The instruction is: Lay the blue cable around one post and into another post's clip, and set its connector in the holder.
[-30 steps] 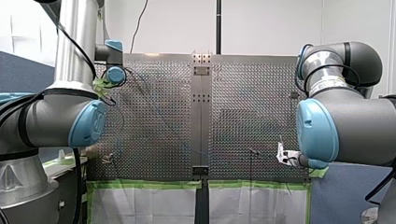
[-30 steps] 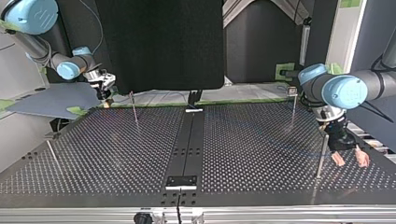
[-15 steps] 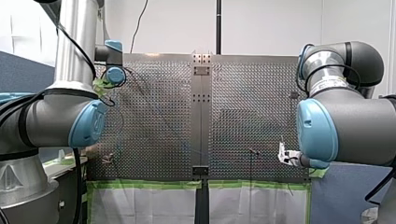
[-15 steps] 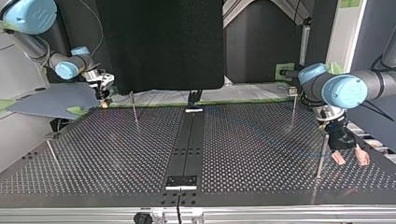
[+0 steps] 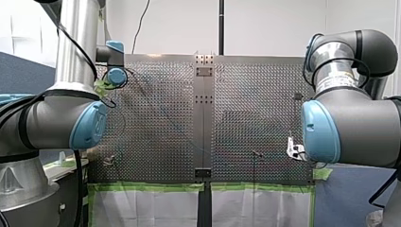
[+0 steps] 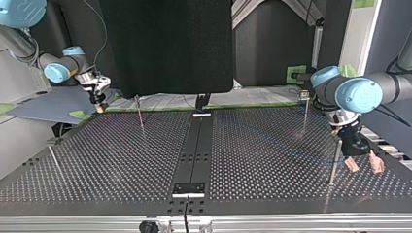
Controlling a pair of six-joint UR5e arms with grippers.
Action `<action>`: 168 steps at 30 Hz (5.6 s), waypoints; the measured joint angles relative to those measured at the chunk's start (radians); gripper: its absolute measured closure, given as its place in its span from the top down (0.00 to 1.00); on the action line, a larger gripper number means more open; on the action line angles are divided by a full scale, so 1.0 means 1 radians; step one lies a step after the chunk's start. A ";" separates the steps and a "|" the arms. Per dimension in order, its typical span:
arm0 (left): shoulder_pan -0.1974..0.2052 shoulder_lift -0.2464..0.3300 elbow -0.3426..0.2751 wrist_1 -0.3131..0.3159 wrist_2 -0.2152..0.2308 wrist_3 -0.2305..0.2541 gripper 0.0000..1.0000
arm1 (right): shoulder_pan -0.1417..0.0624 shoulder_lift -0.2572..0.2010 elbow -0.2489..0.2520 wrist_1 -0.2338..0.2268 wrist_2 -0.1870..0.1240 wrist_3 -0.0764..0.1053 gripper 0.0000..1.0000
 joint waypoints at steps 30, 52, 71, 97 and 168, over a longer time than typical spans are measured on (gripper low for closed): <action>0.000 0.000 -0.031 0.008 0.065 0.004 1.00 | 0.024 -0.254 0.118 0.136 0.144 0.073 0.00; 0.007 0.000 -0.031 0.006 0.068 0.002 1.00 | 0.075 -0.451 0.095 0.324 0.124 0.129 0.00; 0.014 0.000 -0.031 0.001 0.078 0.001 1.00 | 0.016 -0.616 0.083 0.353 0.103 0.149 0.00; 0.021 0.000 -0.031 0.001 0.081 0.003 1.00 | -0.001 -0.533 0.112 0.175 0.115 0.123 0.00; 0.028 0.000 -0.031 0.005 0.087 0.008 1.00 | -0.017 -0.453 0.010 0.186 0.053 0.068 0.00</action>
